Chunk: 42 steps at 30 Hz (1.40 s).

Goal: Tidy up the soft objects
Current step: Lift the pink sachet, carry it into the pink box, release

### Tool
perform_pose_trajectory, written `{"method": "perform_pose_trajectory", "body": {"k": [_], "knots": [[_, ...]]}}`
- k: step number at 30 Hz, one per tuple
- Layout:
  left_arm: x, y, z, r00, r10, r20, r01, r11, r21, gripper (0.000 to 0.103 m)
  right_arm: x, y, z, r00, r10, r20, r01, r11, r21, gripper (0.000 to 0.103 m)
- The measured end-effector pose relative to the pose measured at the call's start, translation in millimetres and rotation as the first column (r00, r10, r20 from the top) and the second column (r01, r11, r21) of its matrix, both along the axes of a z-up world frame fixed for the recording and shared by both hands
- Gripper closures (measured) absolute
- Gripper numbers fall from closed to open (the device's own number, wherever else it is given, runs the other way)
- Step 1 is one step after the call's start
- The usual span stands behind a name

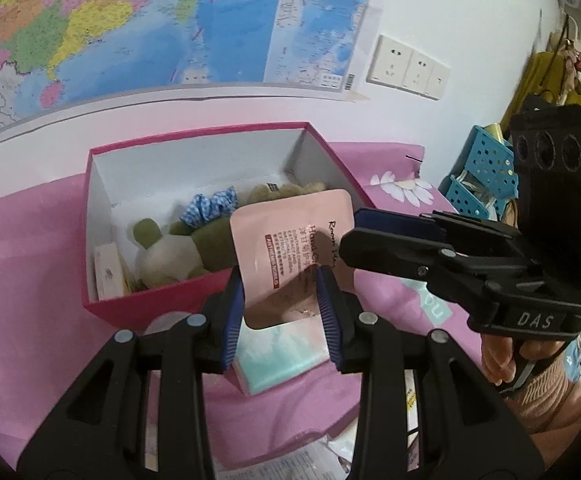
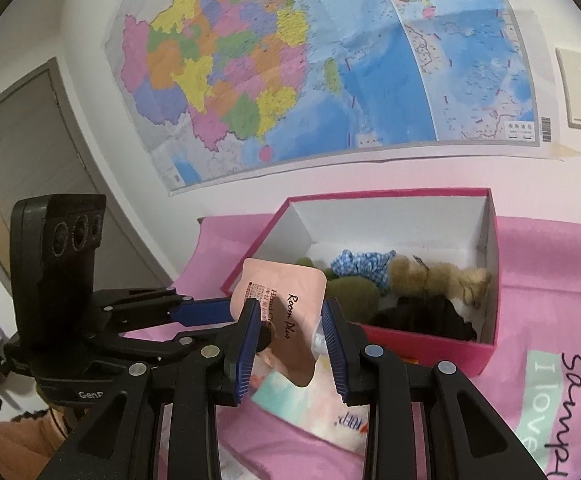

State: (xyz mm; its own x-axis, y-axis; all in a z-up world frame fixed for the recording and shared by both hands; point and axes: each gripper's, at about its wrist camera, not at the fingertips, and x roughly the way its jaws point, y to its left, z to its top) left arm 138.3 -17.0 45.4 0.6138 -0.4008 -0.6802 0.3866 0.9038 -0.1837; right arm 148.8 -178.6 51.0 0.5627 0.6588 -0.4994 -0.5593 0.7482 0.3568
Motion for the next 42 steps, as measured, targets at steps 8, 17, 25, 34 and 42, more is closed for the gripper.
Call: {"method": "perform_pose_trajectory", "body": {"k": [8, 17, 25, 34, 42], "knots": [[18.4, 1.4, 6.1, 1.0, 0.015, 0.0, -0.015, 1.0, 0.015, 0.065, 24.0, 7.6, 0.1, 1.0, -0.022, -0.006, 0.022, 1.0, -0.013, 0.071], [43.7, 10.2, 8.2, 0.998, 0.05, -0.029, -0.05, 0.999, 0.013, 0.067, 47.6, 17.6, -1.9, 0.999, -0.032, -0.017, 0.032, 0.999, -0.016, 0.071], [66.5, 17.2, 2.5, 0.995, 0.081, -0.056, -0.08, 0.996, 0.03, 0.067, 71.9, 25.0, -12.8, 0.997, -0.03, -0.069, 0.03, 1.0, -0.006, 0.072], [94.2, 26.6, -12.6, 0.984, 0.14, -0.111, -0.135, 0.99, 0.05, 0.068, 99.7, 38.9, -29.8, 0.991, -0.038, -0.127, 0.037, 0.999, -0.01, 0.073], [89.8, 43.2, -5.1, 0.971, 0.229, -0.061, -0.226, 0.972, 0.063, 0.068, 88.5, 27.8, -28.2, 0.992, -0.062, -0.113, 0.061, 0.998, -0.012, 0.073]]}}
